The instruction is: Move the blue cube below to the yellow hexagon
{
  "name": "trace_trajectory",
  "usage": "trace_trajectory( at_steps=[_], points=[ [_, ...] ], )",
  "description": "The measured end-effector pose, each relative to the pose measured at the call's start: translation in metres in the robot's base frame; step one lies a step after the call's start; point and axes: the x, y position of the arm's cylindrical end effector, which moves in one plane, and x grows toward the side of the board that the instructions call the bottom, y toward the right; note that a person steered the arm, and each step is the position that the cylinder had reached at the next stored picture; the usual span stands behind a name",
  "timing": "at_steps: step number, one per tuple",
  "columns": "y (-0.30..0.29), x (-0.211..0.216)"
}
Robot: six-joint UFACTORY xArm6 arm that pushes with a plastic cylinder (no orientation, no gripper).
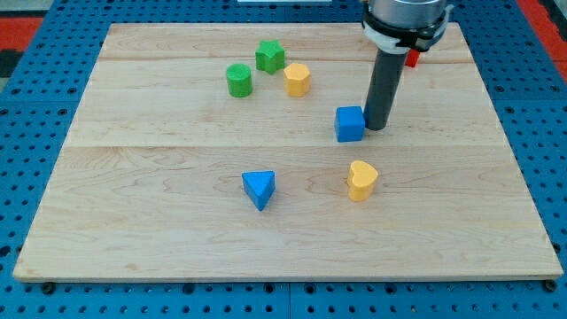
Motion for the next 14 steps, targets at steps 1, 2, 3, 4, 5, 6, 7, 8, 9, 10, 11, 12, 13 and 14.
trace_trajectory(
  at_steps=[1, 2, 3, 4, 5, 6, 7, 8, 9, 10, 11, 12, 13, 14],
  points=[
    [-0.012, 0.0],
    [-0.012, 0.0],
    [0.016, 0.029],
    [-0.005, 0.039],
    [-0.018, 0.019],
    [-0.026, 0.0],
    [-0.044, -0.014],
    [-0.048, 0.0],
    [-0.049, 0.001],
    [-0.05, -0.006],
    [-0.055, -0.015],
    [-0.057, -0.025],
    [-0.048, -0.029],
    [-0.048, -0.035]
  ],
)
